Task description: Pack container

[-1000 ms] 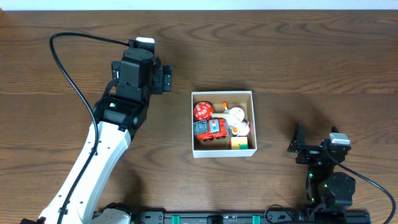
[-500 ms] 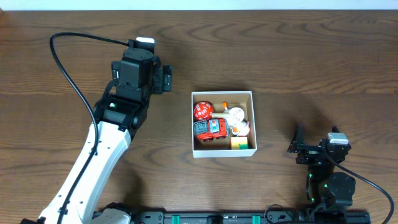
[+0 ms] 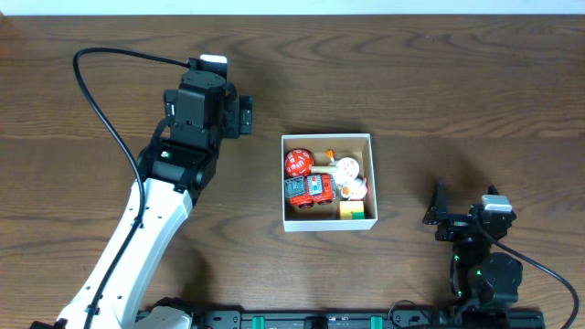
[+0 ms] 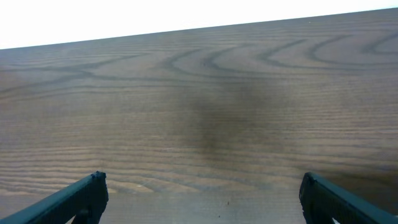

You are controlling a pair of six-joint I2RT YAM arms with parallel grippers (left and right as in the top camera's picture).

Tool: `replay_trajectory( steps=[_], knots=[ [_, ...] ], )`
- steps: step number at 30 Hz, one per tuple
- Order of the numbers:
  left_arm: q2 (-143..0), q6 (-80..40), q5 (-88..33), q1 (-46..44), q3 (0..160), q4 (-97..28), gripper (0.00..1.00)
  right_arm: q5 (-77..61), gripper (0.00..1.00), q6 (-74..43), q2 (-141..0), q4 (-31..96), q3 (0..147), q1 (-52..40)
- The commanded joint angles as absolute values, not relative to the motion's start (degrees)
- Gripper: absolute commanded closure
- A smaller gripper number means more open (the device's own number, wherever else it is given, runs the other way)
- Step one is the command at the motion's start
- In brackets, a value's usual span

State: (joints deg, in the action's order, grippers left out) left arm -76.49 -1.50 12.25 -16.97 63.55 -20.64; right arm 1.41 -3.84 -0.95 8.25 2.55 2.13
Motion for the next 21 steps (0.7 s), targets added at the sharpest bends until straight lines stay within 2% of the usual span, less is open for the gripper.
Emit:
replay_trajectory(
  steps=[1,10,21],
  knots=[
    [-75.9,-1.8,12.9,-16.8,64.0,-20.7,0.02,1.0,0.01,-3.1,-0.4,8.1,2.1,2.6],
    [-72.2,-1.8,12.9,-16.8,64.0,-21.7,0.02,1.0,0.01,-3.1,-0.4,8.1,2.1,2.6],
    [-42.3,-1.2,13.1,-16.3,64.0,-30.9,0.02,1.0,0.01,-3.1,-0.4,8.1,2.1,2.6]
  ],
)
